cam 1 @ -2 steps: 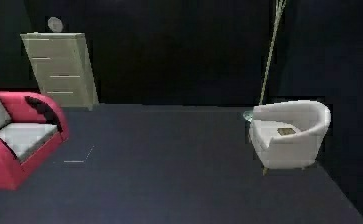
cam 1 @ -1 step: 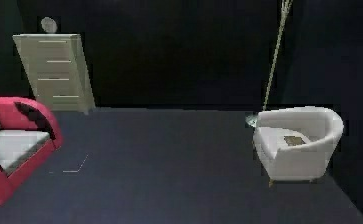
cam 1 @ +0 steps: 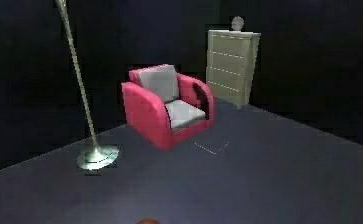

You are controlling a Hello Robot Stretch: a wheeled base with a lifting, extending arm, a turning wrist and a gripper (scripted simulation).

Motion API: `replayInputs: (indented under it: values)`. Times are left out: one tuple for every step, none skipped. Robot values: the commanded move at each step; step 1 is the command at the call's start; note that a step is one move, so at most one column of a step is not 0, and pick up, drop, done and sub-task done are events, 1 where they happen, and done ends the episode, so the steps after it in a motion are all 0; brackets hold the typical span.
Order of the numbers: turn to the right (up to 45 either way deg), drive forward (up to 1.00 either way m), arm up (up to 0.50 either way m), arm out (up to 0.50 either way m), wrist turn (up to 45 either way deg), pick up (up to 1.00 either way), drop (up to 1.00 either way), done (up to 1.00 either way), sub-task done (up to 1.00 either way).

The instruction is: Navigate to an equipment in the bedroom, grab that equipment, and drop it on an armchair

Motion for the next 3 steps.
replayInputs:
  values:
    - [-45.0,0.00,0.00,0.00,0.0,0.00,0.00,0.00,0.00]
    - [-45.0,0.00,0.00,0.00,0.0,0.00,0.00,0.00,0.00]
    - [-15.0,0.00,0.00,0.00,0.0,0.00,0.00,0.00,0.00]
